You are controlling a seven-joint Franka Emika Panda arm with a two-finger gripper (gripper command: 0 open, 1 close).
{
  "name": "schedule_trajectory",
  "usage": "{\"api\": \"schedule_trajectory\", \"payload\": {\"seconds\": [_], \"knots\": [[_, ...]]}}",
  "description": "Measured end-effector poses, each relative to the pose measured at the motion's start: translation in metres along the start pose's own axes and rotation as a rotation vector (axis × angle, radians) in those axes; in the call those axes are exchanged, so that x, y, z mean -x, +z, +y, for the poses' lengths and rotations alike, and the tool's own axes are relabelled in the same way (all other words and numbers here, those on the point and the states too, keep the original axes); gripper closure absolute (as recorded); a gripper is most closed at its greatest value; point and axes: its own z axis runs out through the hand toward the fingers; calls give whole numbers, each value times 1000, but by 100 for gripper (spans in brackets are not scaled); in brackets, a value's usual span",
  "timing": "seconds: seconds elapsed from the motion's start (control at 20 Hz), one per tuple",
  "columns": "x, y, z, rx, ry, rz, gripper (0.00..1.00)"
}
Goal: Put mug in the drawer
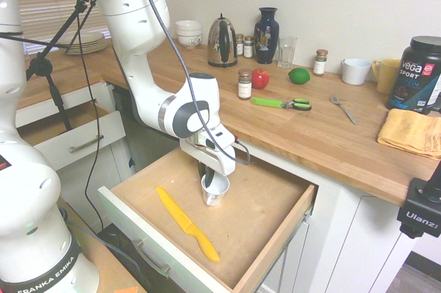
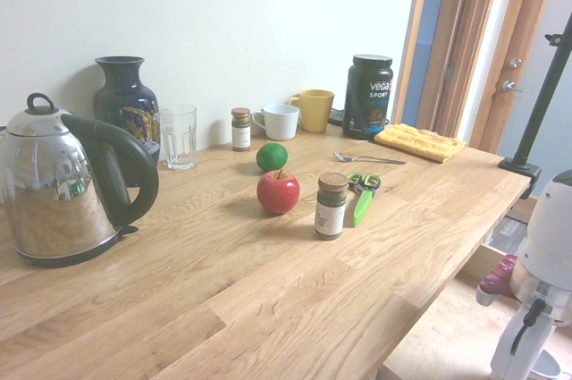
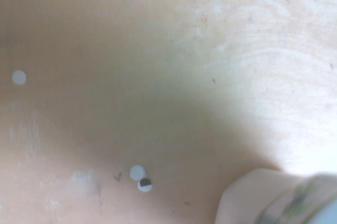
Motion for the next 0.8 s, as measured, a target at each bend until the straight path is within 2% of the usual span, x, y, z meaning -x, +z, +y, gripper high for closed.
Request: {"api": "schedule_trajectory", "payload": {"seconds": [0.3, 0.8], "knots": [[-3, -12, -5, -22, -1, 16, 0], [12, -135, -12, -55, 0, -4, 0]]}}
